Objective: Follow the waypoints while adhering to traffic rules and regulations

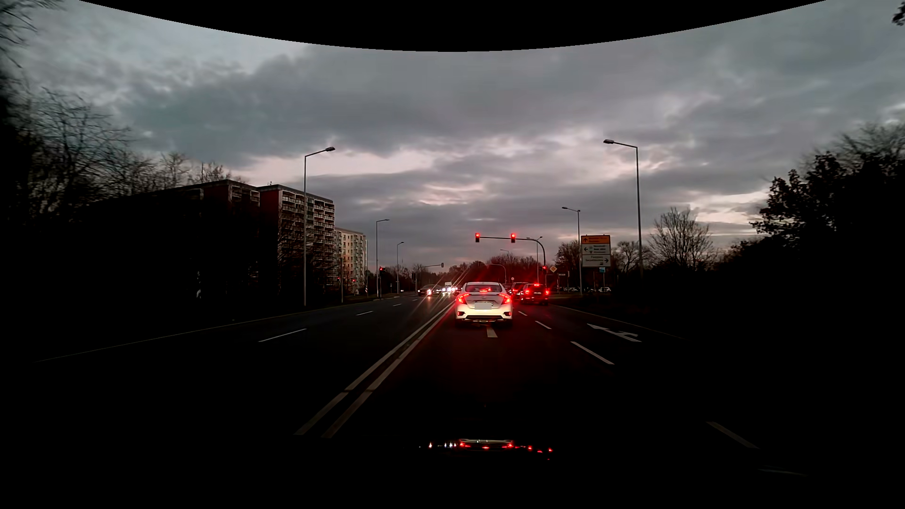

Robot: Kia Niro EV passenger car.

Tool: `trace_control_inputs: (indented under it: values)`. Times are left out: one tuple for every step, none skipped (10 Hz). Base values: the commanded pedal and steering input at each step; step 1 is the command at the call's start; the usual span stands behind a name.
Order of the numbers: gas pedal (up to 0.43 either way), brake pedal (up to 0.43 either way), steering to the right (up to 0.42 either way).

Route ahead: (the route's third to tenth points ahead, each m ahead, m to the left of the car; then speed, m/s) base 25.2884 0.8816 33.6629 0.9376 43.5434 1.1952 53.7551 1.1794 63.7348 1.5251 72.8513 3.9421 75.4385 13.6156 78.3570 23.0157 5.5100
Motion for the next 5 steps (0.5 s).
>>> trace_control_inputs:
  values:
    - [0.0,0.134,0.004]
    - [0.0,0.128,0.003]
    - [0.0,0.128,0.002]
    - [0.0,0.134,0.001]
    - [0.0,0.134,0.001]
